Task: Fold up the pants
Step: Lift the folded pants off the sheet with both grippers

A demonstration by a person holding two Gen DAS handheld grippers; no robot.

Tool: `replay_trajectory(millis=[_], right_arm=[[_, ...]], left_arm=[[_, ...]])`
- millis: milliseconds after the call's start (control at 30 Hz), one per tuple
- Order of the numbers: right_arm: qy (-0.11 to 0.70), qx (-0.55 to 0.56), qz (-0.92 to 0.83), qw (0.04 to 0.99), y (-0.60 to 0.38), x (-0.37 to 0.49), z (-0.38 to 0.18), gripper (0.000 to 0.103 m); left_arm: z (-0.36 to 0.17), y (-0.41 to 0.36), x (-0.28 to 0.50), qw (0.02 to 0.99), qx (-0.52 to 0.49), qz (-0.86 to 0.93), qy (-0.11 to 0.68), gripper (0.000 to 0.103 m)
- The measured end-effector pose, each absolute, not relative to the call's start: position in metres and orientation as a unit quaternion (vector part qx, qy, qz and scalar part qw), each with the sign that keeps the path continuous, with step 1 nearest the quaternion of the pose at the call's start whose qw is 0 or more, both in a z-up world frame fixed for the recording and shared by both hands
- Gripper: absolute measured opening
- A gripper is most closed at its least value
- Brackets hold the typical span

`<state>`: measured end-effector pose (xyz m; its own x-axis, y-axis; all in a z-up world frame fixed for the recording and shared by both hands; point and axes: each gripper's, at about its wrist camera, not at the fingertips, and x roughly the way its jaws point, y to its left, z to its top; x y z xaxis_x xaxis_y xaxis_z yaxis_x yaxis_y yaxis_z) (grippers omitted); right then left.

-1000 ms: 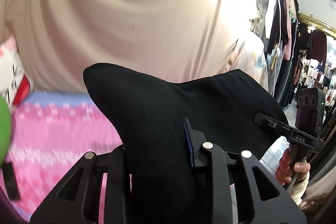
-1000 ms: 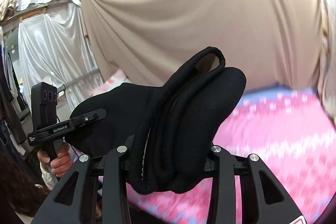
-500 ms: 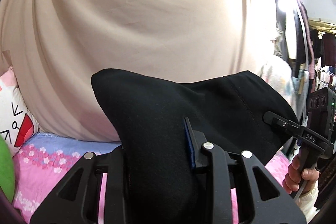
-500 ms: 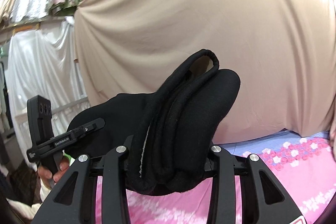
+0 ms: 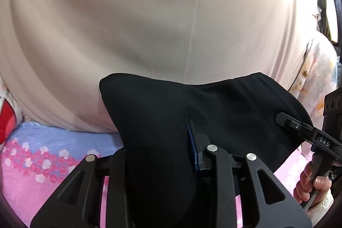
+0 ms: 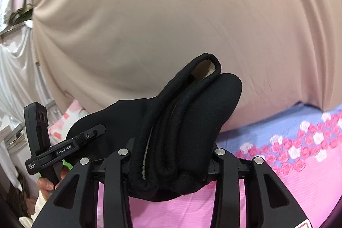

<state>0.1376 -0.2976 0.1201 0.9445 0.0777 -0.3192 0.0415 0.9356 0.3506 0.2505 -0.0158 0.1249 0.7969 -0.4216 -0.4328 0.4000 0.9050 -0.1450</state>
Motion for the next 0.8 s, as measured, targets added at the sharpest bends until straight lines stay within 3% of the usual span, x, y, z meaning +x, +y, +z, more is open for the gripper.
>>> replay_trajectory(millis=[467, 700, 800], right_arm=[[0.325, 0.230, -0.033, 0.917, -0.357, 0.197, -0.041, 0.039], [0.334, 0.251, -0.020, 0.908, -0.355, 0.181, -0.039, 0.040], [0.371, 0.259, -0.047, 0.891, -0.366, 0.180, -0.054, 0.056]], left_arm=[[-0.031, -0.027, 0.321, 0.901, -0.031, -0.215, 0.376, 0.028], [-0.033, -0.021, 0.310, 0.893, -0.045, -0.228, 0.386, 0.029], [-0.050, -0.010, 0.320, 0.872, -0.063, -0.225, 0.430, 0.046]])
